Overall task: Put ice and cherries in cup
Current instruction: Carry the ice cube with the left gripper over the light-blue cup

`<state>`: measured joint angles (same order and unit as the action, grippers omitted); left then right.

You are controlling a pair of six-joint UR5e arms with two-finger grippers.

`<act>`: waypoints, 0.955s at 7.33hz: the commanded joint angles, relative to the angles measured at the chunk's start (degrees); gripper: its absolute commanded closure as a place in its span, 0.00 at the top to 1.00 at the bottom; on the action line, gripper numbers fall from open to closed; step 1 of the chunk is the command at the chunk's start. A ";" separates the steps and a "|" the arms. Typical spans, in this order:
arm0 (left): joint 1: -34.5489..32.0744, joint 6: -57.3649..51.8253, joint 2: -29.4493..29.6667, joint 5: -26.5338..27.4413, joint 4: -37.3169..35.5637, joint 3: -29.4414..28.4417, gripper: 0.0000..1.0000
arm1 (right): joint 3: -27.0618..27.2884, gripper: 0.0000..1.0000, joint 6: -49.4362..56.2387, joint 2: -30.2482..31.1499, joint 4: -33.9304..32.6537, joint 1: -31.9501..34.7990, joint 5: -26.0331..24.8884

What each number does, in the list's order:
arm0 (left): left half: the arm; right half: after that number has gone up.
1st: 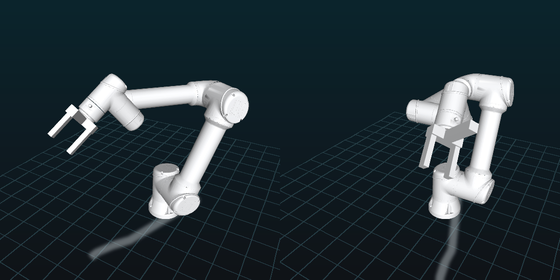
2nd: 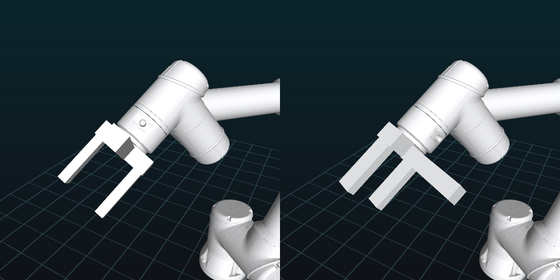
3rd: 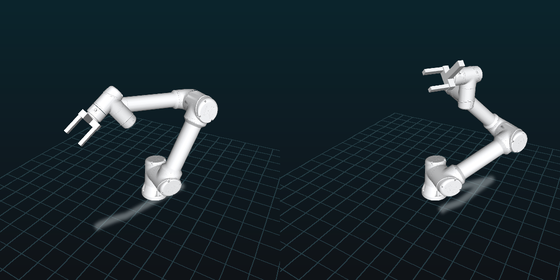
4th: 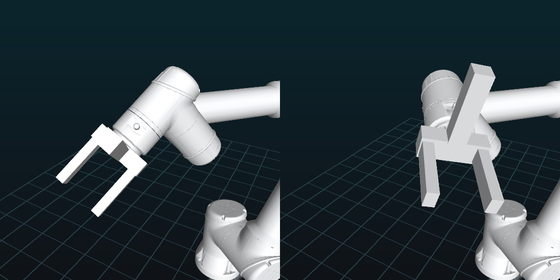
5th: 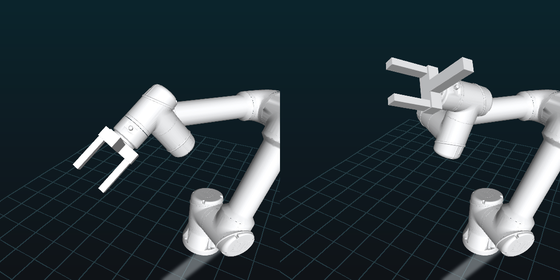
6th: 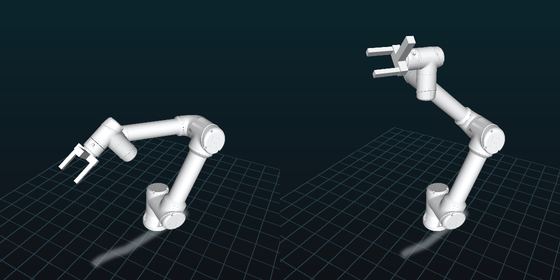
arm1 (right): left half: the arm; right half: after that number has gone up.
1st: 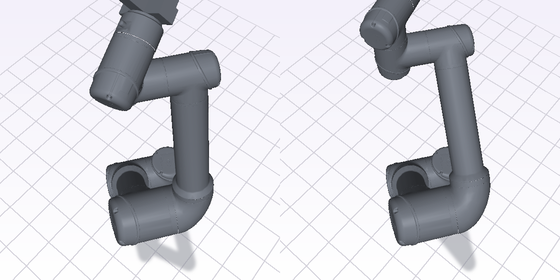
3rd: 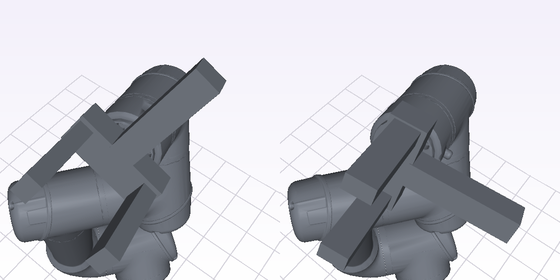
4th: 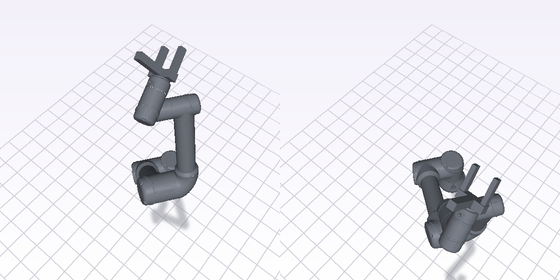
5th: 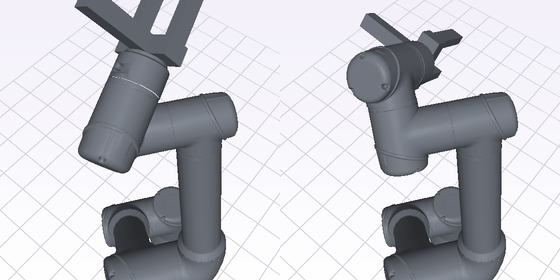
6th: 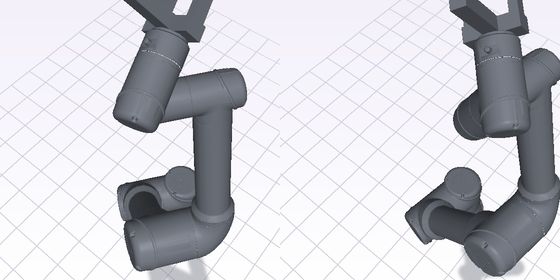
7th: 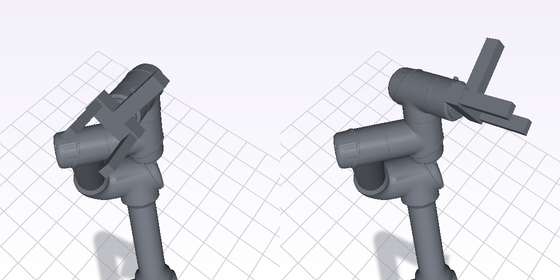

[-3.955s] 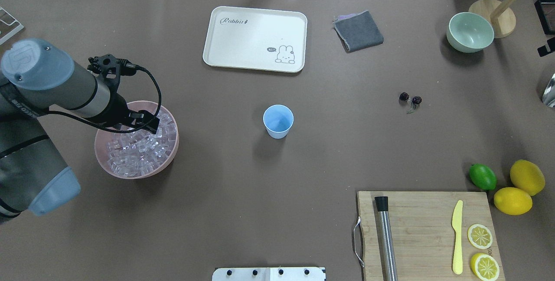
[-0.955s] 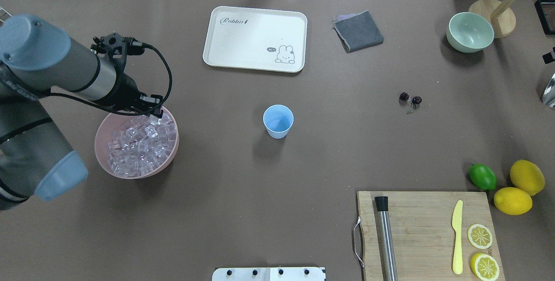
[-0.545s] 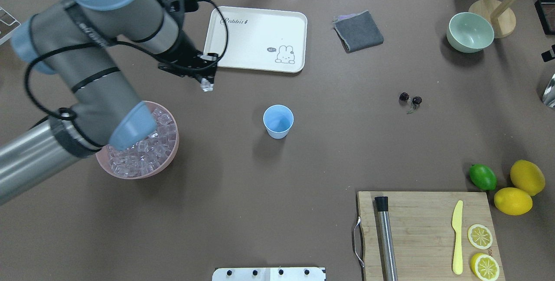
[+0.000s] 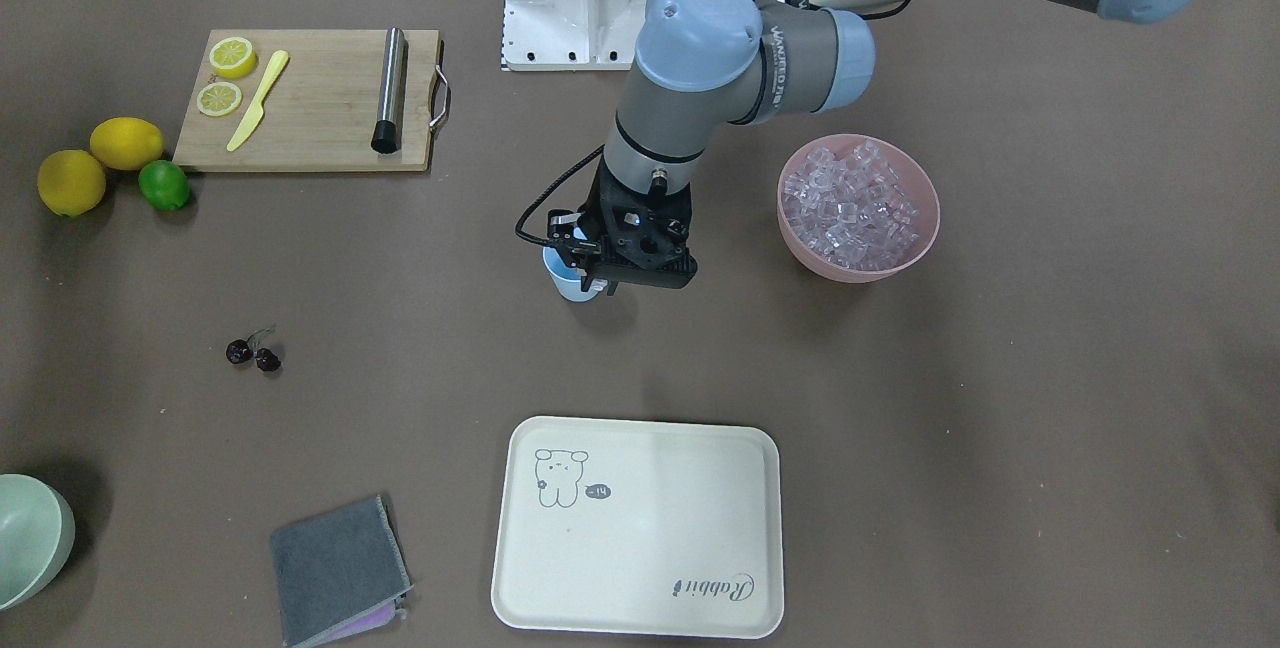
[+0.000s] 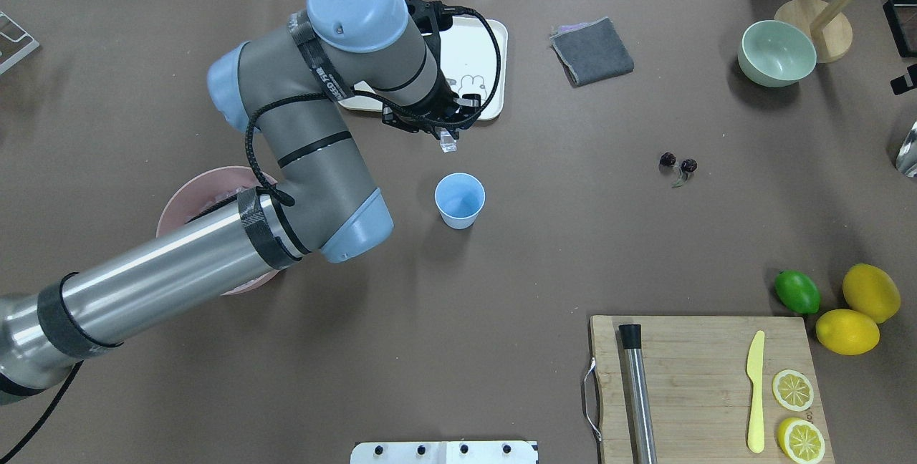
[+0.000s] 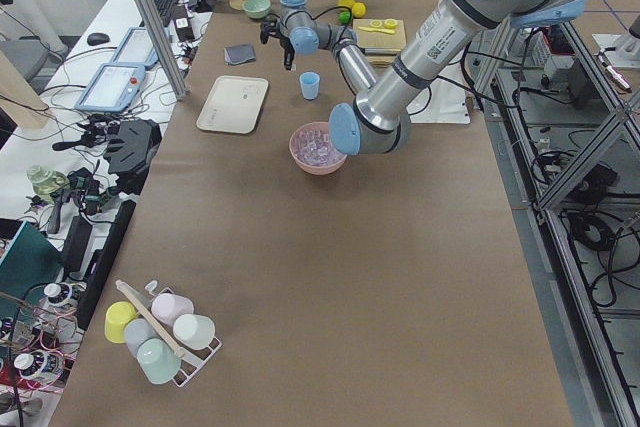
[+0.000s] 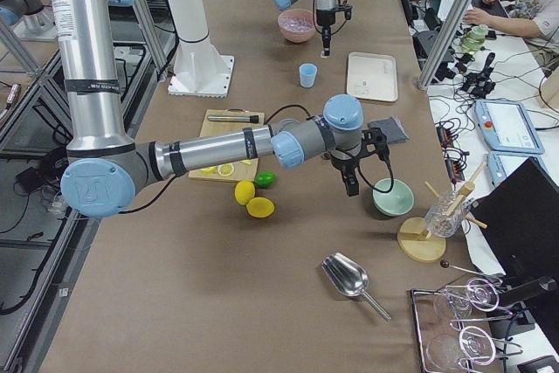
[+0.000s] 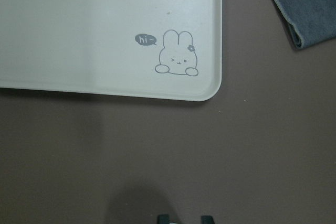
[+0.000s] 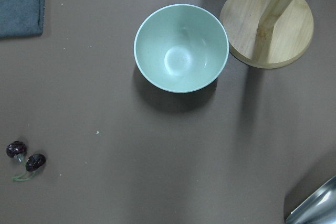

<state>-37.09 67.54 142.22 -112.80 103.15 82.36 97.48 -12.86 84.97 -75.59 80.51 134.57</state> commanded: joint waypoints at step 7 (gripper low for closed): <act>4.74 0.31 -2.47 3.64 3.37 -0.53 0.83 | -0.10 0.99 -1.64 -0.34 0.00 -0.09 0.08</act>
<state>-32.65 67.82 140.62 -109.21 105.73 81.67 97.29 -14.50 84.43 -75.59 80.43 134.62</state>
